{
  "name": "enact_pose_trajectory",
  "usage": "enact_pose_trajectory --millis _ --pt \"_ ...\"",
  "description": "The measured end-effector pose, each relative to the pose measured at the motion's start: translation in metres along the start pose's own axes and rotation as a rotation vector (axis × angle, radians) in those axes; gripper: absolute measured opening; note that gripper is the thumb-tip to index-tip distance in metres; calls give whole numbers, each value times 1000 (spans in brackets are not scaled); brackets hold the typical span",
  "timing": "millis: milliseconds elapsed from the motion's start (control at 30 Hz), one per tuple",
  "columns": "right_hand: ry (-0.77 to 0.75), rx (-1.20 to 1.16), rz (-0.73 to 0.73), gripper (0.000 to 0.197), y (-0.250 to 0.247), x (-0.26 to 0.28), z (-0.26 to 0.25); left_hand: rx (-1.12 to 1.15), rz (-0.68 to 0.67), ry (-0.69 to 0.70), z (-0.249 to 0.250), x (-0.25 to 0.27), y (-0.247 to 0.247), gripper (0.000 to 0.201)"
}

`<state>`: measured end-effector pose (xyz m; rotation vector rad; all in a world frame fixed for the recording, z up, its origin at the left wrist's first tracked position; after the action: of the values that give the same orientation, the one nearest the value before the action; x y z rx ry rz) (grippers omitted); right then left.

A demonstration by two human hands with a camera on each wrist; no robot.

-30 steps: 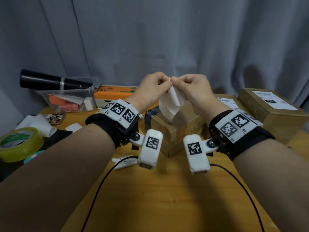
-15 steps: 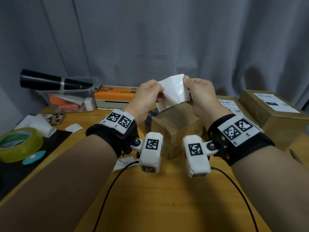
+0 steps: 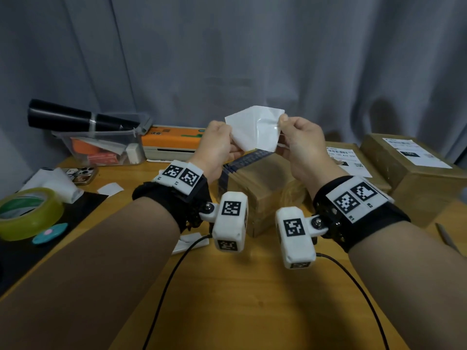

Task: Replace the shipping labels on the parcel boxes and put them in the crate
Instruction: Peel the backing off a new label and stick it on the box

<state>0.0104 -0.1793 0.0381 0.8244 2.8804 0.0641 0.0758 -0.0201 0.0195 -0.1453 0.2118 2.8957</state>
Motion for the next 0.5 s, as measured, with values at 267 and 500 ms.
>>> enact_pose_trajectory --millis 267,500 --pt "-65 -41 31 16 -4 1 -7 -29 -276 31 4 17 29 41" --pt "95 -138 18 36 -1 4 8 -111 -200 86 9 12 23 23"
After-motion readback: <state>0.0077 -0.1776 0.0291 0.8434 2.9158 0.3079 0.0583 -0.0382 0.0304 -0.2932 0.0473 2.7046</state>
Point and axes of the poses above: each hand's wrist, its own x-axis away from the middle knuckle, its own y-axis out of the palm, z = x × y, the point moved 10 cm from there along -x, towards the middle knuckle, and after that the axes turned 3 degrees about y, right-handed, at the moved point
